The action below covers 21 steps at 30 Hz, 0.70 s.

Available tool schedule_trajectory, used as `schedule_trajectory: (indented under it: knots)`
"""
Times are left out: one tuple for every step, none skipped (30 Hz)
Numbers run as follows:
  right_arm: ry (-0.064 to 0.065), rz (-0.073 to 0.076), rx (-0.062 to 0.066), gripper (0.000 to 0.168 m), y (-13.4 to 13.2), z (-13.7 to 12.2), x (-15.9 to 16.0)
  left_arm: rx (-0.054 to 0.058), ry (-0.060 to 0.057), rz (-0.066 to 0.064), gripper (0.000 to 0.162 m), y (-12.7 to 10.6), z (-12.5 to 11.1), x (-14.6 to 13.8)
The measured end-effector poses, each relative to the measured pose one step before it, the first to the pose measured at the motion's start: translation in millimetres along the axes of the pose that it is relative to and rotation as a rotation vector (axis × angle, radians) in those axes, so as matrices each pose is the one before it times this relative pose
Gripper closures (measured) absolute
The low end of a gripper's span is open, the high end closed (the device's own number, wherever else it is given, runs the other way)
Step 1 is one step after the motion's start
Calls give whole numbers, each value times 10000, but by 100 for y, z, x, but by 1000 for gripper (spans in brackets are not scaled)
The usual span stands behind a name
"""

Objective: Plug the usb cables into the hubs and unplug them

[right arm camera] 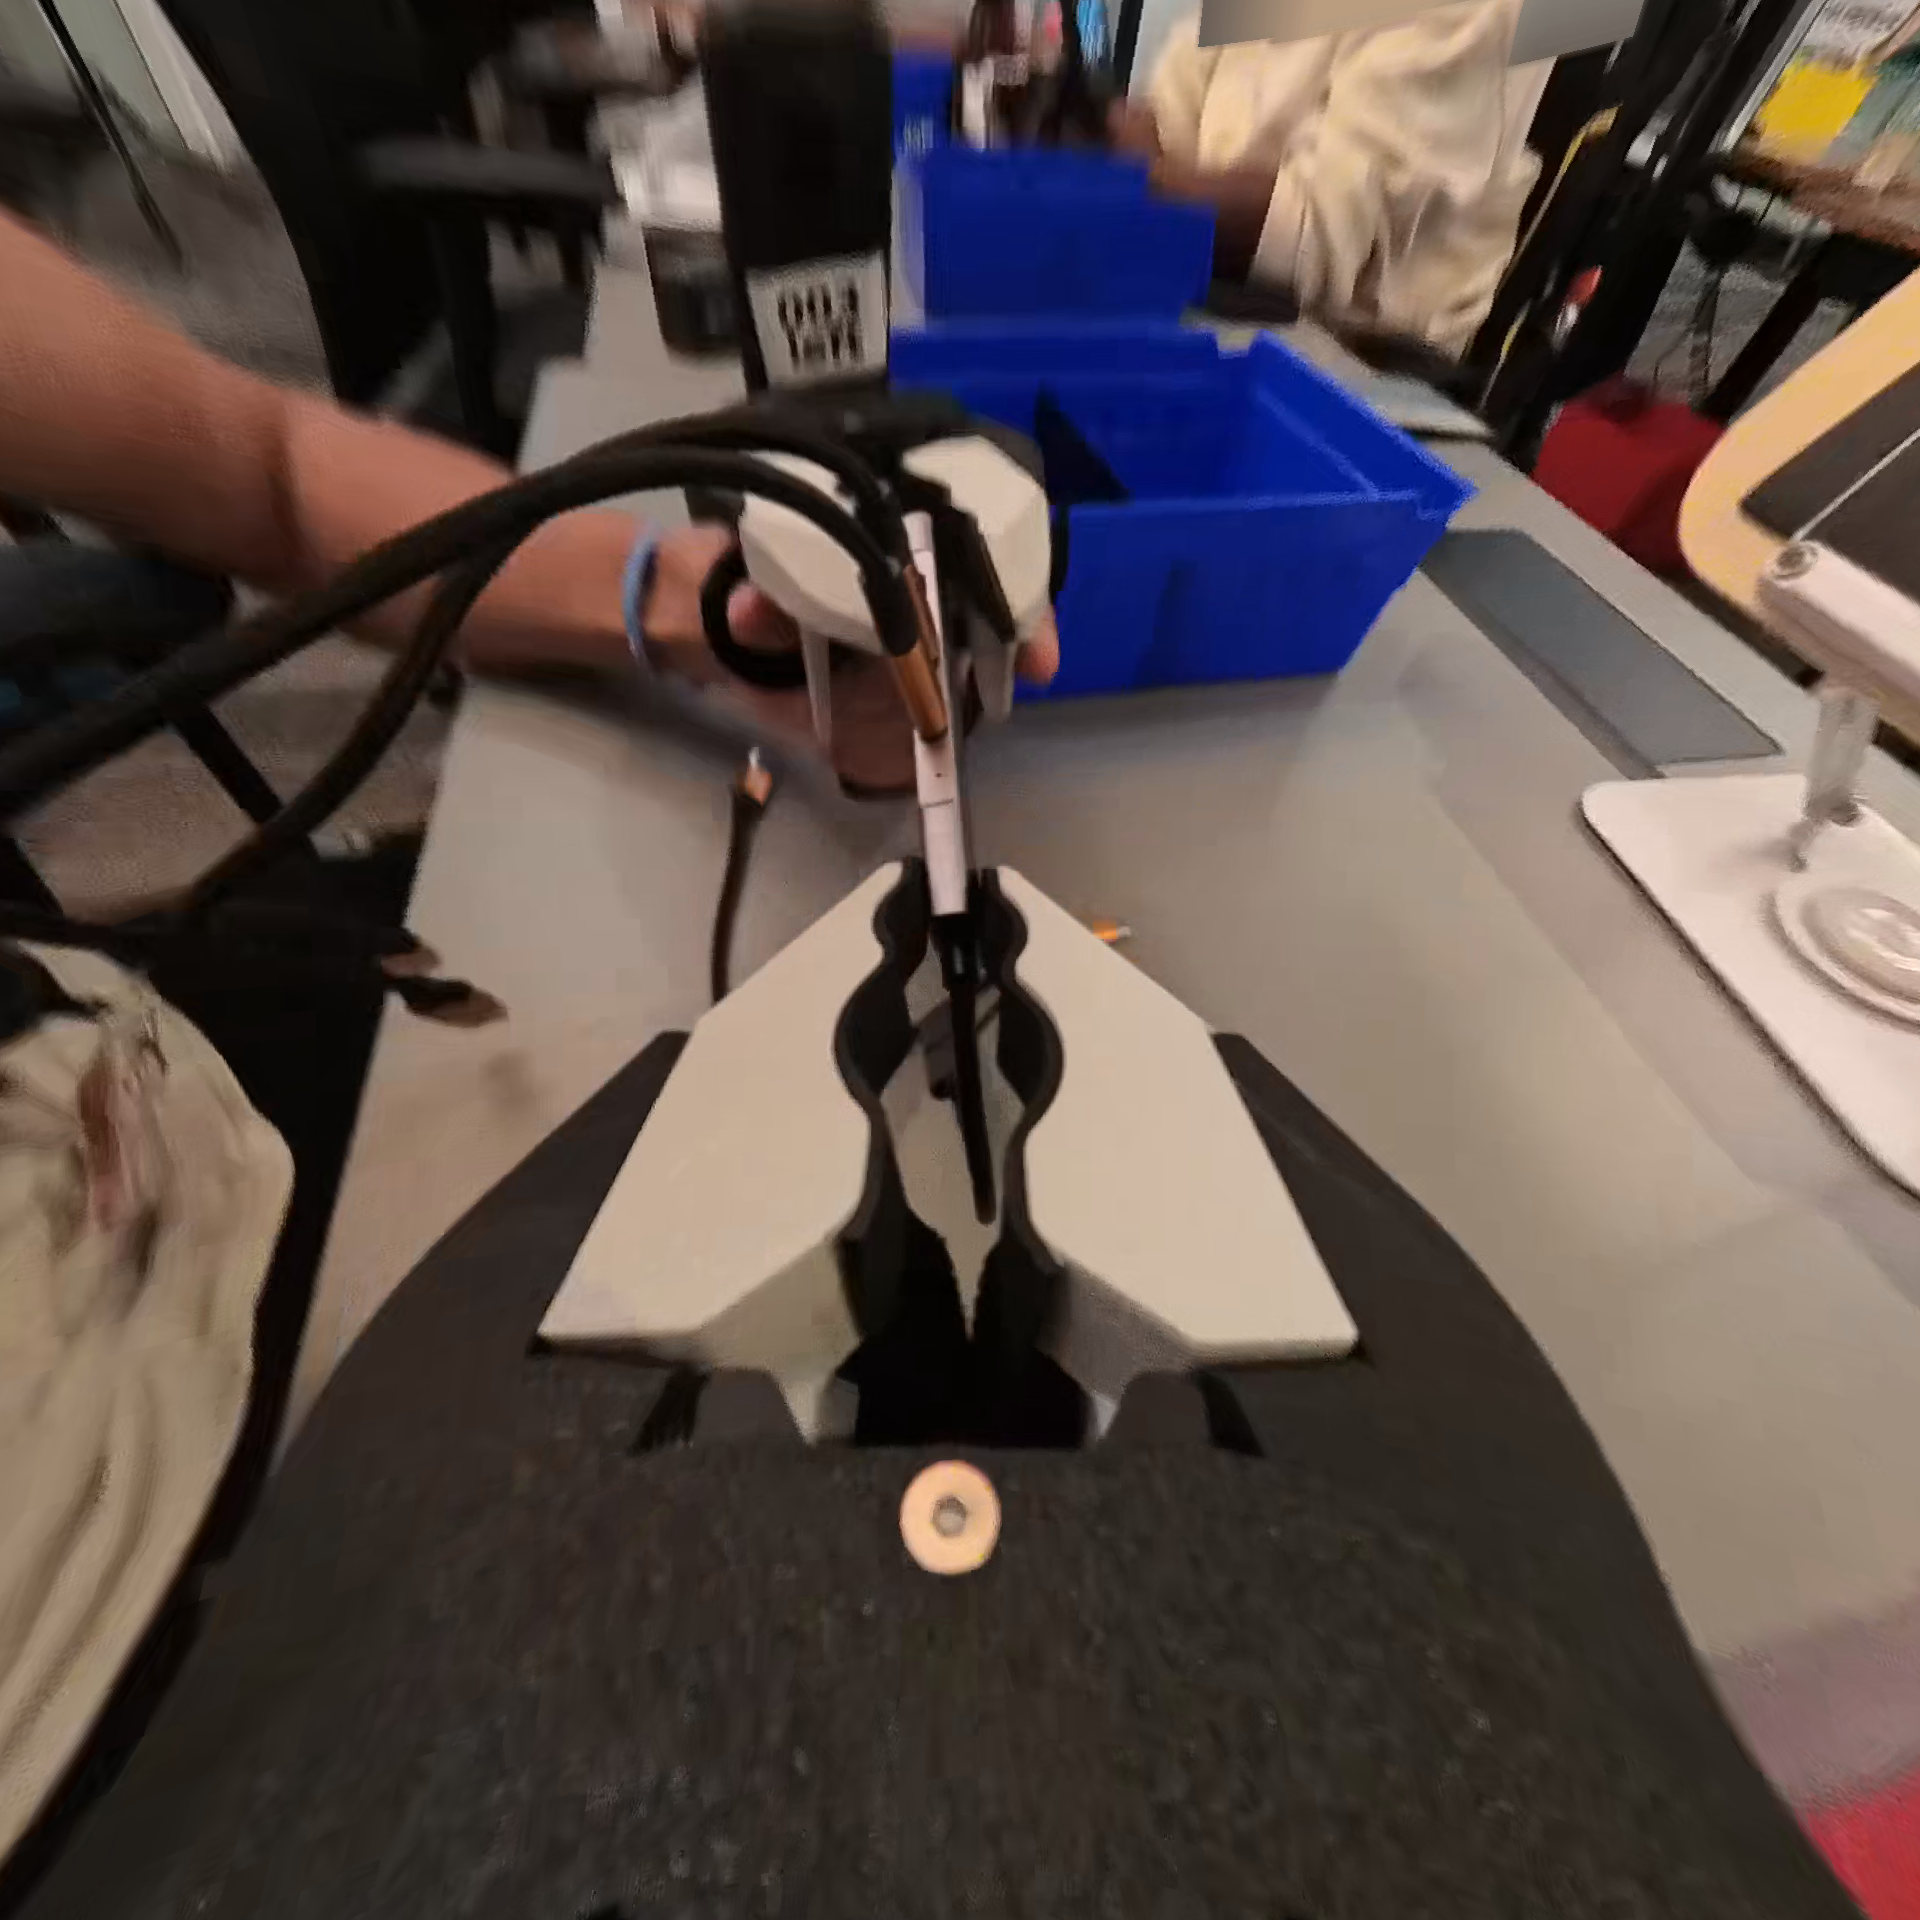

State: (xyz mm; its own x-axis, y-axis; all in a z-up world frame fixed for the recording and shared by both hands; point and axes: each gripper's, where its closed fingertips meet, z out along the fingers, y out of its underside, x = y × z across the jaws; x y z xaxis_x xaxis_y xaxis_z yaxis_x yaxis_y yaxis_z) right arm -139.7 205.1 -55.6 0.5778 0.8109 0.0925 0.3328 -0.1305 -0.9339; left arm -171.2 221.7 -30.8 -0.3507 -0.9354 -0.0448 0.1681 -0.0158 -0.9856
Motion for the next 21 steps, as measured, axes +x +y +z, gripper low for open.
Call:
schedule_trajectory:
  knots:
    - [94, -473, -768, 161, 393, -500, 201, -280, -20, 173, 142, 209, -55, -89]
    - [64, -456, -840, 161, 512, -326, 123, -275, -95, 285, 142, 305, 33, -67]
    - [111, -508, -814, 161, 458, -191, 151, -289, -102, 368, 142, 423, 116, 36]
    - [121, -452, -663, 161, 267, -57, 184, -322, -47, 378, 143, 512, 198, 168]
    - [121, -367, -567, 160, 193, 69, 253, -261, -33, 343, 143, 460, 223, 235]
    - [71, -284, -275, 160, -154, 89, 202, -197, -9, 299, 144, 373, 243, 286]
    - [-63, -145, -69, 160, -324, 132, 23, -222, -20, 285, 145, 381, 280, 288]
    - [-157, -105, -14, 160, -285, 152, -136, -256, -55, 287, 144, 404, 280, 227]
    - [-140, -85, -63, 160, -88, 178, -128, -242, -142, 297, 141, 325, 220, 90]
    - [-127, -16, -99, 160, -31, 186, -126, -177, -237, 295, 143, 218, 139, -75]
    - [-91, -70, -147, 160, 37, 120, -122, -133, -225, 249, 149, 148, 71, -127]
    - [267, -133, -27, 160, -79, -3, 412, -153, -172, 117, 154, 200, 63, -215]
    - [417, -4, 119, 158, -229, -77, 671, -50, -191, -170, 154, 59, 27, -442]
    - [493, 149, 315, 156, -423, -206, 803, 160, -163, -426, 154, -224, -96, -557]
    - [691, 227, 550, 154, -675, -403, 1071, 240, -167, -538, 154, -299, -205, -672]
    - [883, 266, 775, 155, -899, -669, 1296, 254, -211, -609, 154, -289, -286, -824]
    - [815, 445, 1052, 156, -1197, -869, 1130, 315, -122, -714, 154, -336, -329, -785]
    - [256, 845, 1310, 159, -1418, -843, 213, 395, 30, -812, 154, -435, -320, -589]
    - [-420, 1227, 1259, 161, -1107, -545, -865, 452, 65, -836, 154, -526, -289, -466]
    - [-640, 1490, 825, 160, -85, -21, -1215, 473, 96, -785, 154, -541, -215, -303]
    - [-506, 1358, 350, 154, 1078, 363, -911, 393, 259, -718, 154, -412, -111, 39]
